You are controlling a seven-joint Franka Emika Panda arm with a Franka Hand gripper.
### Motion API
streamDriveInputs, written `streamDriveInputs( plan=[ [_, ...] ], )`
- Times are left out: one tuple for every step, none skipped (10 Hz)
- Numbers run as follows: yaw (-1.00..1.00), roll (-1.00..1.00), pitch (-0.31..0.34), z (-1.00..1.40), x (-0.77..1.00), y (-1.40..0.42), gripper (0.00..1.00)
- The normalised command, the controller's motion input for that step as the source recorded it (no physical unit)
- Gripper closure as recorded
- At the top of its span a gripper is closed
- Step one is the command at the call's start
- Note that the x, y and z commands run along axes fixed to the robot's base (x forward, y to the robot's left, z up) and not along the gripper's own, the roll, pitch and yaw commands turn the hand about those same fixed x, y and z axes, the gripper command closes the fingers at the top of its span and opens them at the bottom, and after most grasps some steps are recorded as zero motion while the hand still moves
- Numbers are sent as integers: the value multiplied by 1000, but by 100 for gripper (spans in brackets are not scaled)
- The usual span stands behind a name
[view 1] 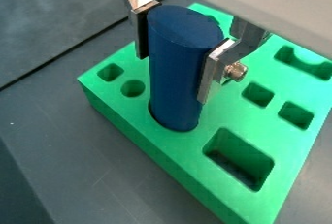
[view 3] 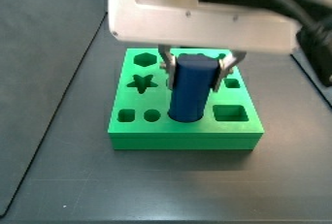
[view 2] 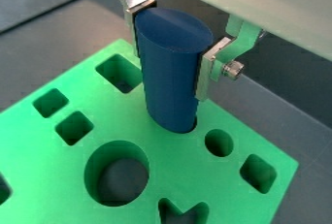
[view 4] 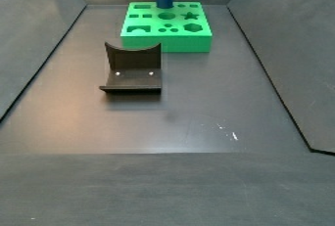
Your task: Insert the oval object.
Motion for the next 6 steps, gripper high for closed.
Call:
streamDriveInputs(
  plan=[
    [-57,0,0,-449,169,-77,100],
    [0,73,-106,-689,0,-57,100],
    [0,73,-159,-517,-134,-17,100],
    [0,51,-116,-166,-97,0,100],
    [0,-83,-7,0,0,100,100],
    [0,-11,0,0,0,0,100]
  ],
)
